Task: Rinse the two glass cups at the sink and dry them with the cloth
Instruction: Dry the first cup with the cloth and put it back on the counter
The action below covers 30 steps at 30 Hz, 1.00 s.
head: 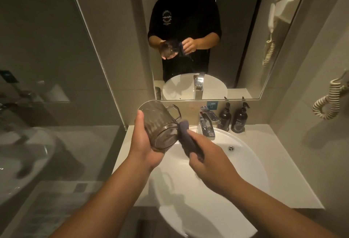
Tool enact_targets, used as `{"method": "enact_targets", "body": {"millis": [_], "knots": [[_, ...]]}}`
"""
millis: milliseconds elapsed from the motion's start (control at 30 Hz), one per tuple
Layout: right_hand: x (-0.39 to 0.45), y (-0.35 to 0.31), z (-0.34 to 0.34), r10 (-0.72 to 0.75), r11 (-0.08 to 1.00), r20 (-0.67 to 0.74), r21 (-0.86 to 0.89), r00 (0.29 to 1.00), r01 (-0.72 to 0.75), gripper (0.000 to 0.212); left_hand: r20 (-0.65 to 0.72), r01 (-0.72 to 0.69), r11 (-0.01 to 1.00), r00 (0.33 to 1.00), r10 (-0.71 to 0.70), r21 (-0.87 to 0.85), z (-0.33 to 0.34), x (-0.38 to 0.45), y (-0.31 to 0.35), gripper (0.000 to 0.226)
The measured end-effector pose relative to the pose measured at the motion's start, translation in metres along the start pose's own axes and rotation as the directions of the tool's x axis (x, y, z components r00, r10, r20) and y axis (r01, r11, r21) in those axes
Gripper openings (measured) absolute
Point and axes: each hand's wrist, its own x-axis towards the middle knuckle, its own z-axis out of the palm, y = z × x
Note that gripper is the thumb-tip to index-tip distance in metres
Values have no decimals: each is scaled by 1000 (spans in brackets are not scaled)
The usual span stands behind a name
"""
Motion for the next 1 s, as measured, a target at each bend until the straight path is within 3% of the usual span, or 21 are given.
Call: {"method": "enact_targets", "body": {"millis": [33, 100, 133, 167, 200, 233, 300, 367, 433, 500, 600, 667, 767, 867, 1000], "knots": [[-1, 4, -1, 157, 967, 90, 190, 984, -172, 47, -13, -3, 1000, 1000, 3, -9, -1, 1, 3, 79], [0, 16, -2, 391, 669, 277, 570, 878, -477, 34, -15, -1, 1000, 1000, 1, 2, -1, 3, 7, 80], [-1, 19, -5, 457, 503, 329, 671, 827, -545, 29, -13, 4, 1000, 1000, -3, 14, -1, 4, 8, 80], [-2, 19, -8, 492, 411, 338, 722, 802, -557, 28, -16, 9, 1000, 1000, -8, 25, -1, 4, 8, 80], [-2, 18, -11, 502, 390, 314, 749, 806, -535, 29, -18, 17, 999, 1000, -16, 39, -2, 4, 7, 81], [-2, 17, -13, 484, 445, 249, 755, 839, -481, 32, -17, 28, 998, 999, -27, 54, -3, 4, 6, 82], [1, 8, -18, 379, 678, 54, 664, 924, -317, 39, -18, 52, 996, 999, -51, 78, -5, 6, 1, 84], [3, -10, -21, 161, 915, -145, 393, 976, -93, 44, -18, 73, 994, 997, -72, 80, -4, 8, -3, 85], [5, -22, -13, -129, 989, -227, 46, 965, 143, 49, -18, 81, 995, 997, -80, 50, 1, 10, -7, 83], [11, -21, 4, -353, 909, -148, -286, 924, 302, 55, -23, 83, 995, 996, -82, 57, 6, 9, -7, 80], [14, -16, 27, -440, 767, -15, -527, 898, 367, 67, -64, 71, 994, 996, -65, 87, 3, 9, -7, 77], [13, -14, 31, -496, 714, 34, -553, 868, 429, 69, -61, 98, 991, 994, -93, 87, -5, 9, -4, 84], [8, -8, 35, -584, 641, 106, -548, 805, 538, 51, 12, 193, 978, 981, -195, 76, -10, 9, 1, 84], [5, 4, 39, -595, 638, 126, -526, 794, 562, 43, 39, 240, 968, 969, -244, 76, -10, 7, 5, 88], [5, 25, 38, -585, 631, 153, -531, 797, 565, 43, 19, 110, 993, 994, -111, 37, -13, 12, 13, 84]]}}
